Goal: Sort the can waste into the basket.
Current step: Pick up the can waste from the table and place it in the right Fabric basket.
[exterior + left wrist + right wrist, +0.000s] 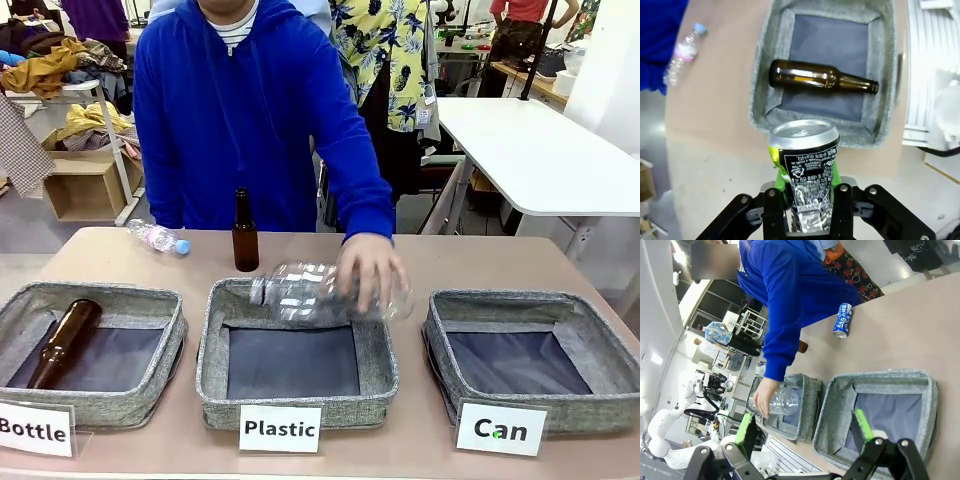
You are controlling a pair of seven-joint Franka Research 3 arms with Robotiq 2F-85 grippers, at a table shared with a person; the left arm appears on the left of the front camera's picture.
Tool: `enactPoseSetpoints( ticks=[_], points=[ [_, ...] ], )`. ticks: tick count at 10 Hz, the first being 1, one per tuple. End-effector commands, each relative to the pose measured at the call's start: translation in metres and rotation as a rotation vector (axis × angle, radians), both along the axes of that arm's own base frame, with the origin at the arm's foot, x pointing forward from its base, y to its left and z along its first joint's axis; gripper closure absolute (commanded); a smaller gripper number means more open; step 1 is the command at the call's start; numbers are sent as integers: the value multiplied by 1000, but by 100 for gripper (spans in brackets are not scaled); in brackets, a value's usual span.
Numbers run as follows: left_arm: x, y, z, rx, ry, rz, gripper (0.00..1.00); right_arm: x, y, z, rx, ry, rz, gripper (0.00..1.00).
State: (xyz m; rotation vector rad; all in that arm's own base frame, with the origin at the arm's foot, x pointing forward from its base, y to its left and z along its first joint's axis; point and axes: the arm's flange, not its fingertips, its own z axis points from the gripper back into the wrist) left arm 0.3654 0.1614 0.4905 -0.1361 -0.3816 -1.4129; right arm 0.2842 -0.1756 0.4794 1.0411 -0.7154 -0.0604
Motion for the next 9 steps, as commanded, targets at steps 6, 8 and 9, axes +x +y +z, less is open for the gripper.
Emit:
enactPoseSetpoints(
  ticks=[6,8,9],
  points=[
    [42,-199,4,-442,-96,-97,65,-46,-25,17,-144,126,53,0],
    [41,-246,-9,-351,-15,-262,65,-46,-46,11,-88,139,-4,0],
    [42,-238,-6,-327,4,-267,65,-47,-45,10,-85,130,9,0]
  ],
)
